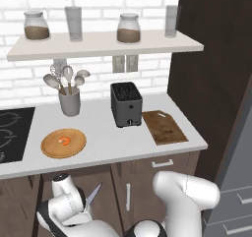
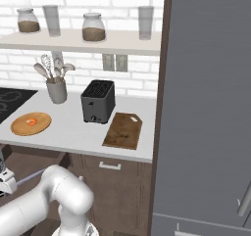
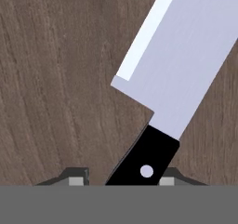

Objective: Pick up the knife from the drawer and place it on the cutting board. Then place the meat from the plate to the cutting board.

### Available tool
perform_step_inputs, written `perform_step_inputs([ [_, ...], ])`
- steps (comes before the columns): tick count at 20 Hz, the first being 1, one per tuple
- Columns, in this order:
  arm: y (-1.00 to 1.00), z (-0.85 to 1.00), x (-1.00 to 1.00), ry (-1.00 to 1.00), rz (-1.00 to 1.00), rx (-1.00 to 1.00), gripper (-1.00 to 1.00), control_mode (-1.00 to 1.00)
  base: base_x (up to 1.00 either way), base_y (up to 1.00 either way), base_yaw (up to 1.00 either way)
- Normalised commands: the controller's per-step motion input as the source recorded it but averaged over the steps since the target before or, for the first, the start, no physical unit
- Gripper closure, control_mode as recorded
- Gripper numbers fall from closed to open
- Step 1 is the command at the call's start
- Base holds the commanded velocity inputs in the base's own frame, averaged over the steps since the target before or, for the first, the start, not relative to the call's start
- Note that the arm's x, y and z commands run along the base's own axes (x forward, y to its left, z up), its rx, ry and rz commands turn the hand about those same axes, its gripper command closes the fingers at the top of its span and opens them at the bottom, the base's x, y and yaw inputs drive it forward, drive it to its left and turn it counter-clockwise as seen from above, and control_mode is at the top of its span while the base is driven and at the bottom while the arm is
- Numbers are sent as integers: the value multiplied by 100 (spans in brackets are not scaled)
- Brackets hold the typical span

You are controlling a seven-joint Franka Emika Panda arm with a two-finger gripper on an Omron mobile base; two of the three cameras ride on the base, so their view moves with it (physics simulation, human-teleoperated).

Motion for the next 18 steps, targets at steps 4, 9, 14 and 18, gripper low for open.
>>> perform_step_inputs([
  [4, 0, 20, -45, -1, 0, 0, 100, -100, 0, 0, 0],
  [9, 0, 68, -78, -13, 0, 3, 100, -100, 0, 0, 0],
  [14, -3, 73, -63, -23, 1, 3, 100, -100, 0, 0, 0],
  [18, -18, 68, -23, -30, 0, 0, 100, -100, 0, 0, 0],
])
